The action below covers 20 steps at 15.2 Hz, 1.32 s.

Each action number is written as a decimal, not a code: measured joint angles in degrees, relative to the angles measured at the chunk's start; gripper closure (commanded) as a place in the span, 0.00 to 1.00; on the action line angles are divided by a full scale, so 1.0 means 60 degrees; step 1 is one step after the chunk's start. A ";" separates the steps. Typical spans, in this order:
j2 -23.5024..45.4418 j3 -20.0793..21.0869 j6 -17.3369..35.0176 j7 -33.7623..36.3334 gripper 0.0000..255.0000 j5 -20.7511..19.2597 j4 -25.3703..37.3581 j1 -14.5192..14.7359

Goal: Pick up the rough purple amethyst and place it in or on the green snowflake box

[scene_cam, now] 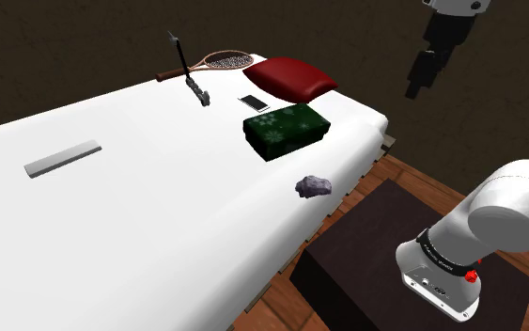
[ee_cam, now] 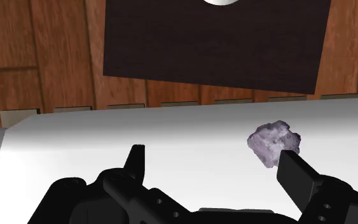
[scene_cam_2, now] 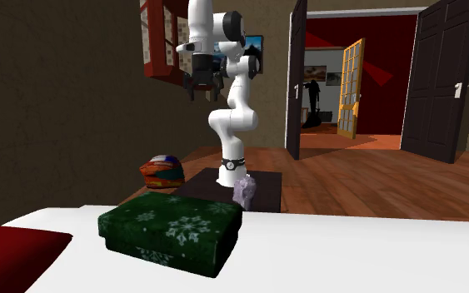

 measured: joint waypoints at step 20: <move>0.2691 0.2711 0.5238 0.2211 0.00 0.0559 -0.2520 0.1298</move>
